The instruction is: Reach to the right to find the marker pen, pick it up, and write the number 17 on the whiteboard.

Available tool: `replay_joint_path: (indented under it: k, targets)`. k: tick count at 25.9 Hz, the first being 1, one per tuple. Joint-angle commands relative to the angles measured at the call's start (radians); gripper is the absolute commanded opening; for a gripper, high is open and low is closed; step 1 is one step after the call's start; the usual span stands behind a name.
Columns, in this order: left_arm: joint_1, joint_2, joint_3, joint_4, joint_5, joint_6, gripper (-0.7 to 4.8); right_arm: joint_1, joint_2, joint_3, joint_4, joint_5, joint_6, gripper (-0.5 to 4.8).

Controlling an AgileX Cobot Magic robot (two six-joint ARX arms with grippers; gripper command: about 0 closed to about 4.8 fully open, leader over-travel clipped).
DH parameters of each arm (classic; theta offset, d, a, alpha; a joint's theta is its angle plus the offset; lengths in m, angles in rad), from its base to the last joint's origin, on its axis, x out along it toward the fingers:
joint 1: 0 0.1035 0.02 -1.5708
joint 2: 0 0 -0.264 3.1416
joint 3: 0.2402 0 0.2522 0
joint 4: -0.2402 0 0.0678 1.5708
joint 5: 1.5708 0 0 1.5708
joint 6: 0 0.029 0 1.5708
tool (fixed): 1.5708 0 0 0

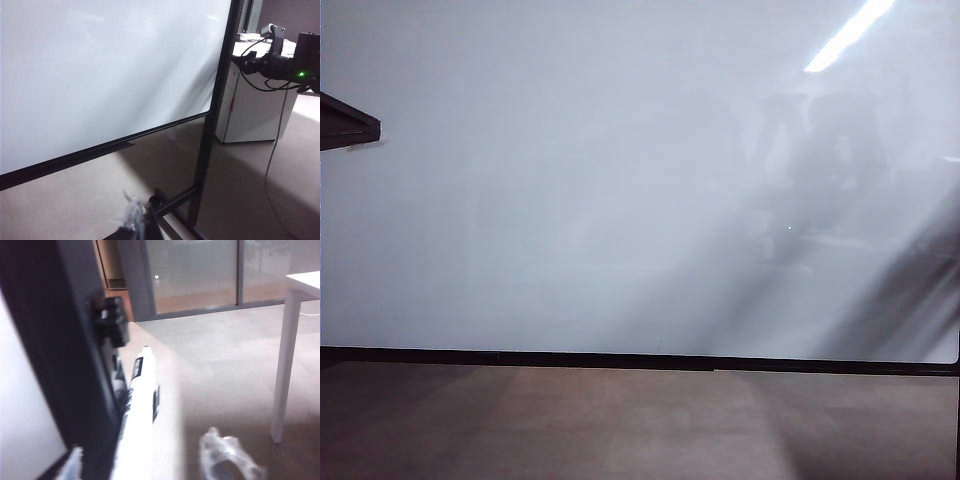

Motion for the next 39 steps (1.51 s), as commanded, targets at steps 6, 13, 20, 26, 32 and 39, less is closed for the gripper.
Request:
replay_joint_path:
  k: [6,13,20,26,32,39]
  targets:
    - [0.001,0.001,0.0,0.011,0.0,0.002,-0.05,0.001,-0.002,0.019,-0.008,-0.014,-0.014,2.04]
    - [0.001,0.001,0.0,0.011,0.0,0.002,-0.05,0.002,-0.002,0.025,-0.011,-0.02,-0.015,1.35]
    - [0.001,0.001,0.001,0.011,0.0,0.002,-0.05,0.002,-0.002,0.033,-0.012,-0.019,-0.017,-0.07]
    - [0.003,0.001,0.001,0.011,0.0,0.002,-0.05,-0.006,-0.088,0.029,0.003,0.071,0.032,-0.07]
    - [0.151,0.001,0.001,0.01,0.023,0.002,-0.05,-0.055,-0.504,0.014,-0.295,0.195,0.032,-0.08]
    - [0.298,0.001,0.001,0.01,0.019,0.002,-0.05,-0.113,-1.033,0.006,-0.855,0.255,0.01,-0.08]
